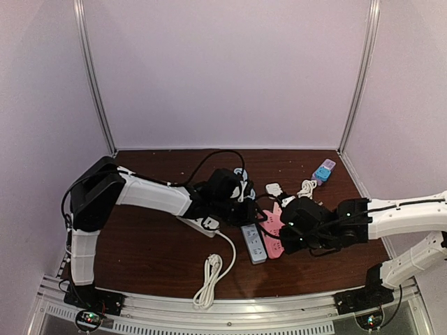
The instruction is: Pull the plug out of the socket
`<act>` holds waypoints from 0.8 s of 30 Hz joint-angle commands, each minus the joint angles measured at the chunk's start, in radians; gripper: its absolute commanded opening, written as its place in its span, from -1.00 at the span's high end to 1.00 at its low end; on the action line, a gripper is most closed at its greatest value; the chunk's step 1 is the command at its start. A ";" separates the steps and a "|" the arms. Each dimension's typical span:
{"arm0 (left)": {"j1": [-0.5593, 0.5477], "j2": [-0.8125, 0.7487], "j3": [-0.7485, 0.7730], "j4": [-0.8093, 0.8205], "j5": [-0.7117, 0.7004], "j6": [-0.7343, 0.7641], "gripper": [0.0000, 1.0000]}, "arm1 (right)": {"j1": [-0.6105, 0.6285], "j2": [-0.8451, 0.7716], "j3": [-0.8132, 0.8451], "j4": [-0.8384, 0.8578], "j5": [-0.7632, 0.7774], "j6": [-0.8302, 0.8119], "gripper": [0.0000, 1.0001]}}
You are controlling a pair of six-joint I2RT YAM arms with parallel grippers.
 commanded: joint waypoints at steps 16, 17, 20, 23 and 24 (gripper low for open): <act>-0.024 -0.070 0.008 -0.039 -0.094 0.089 1.00 | -0.185 -0.151 0.044 -0.152 -0.008 0.115 0.97; -0.023 -0.089 0.007 -0.041 -0.104 0.094 1.00 | -0.201 -0.161 0.035 -0.143 -0.016 0.116 0.97; -0.023 -0.149 0.007 -0.055 -0.139 0.125 1.00 | -0.258 -0.185 0.002 -0.110 -0.048 0.120 0.98; -0.023 -0.204 0.010 -0.080 -0.166 0.154 1.00 | -0.314 -0.210 -0.027 -0.073 -0.086 0.119 0.98; -0.024 -0.220 0.010 -0.088 -0.171 0.162 1.00 | -0.327 -0.219 -0.037 -0.055 -0.099 0.117 0.97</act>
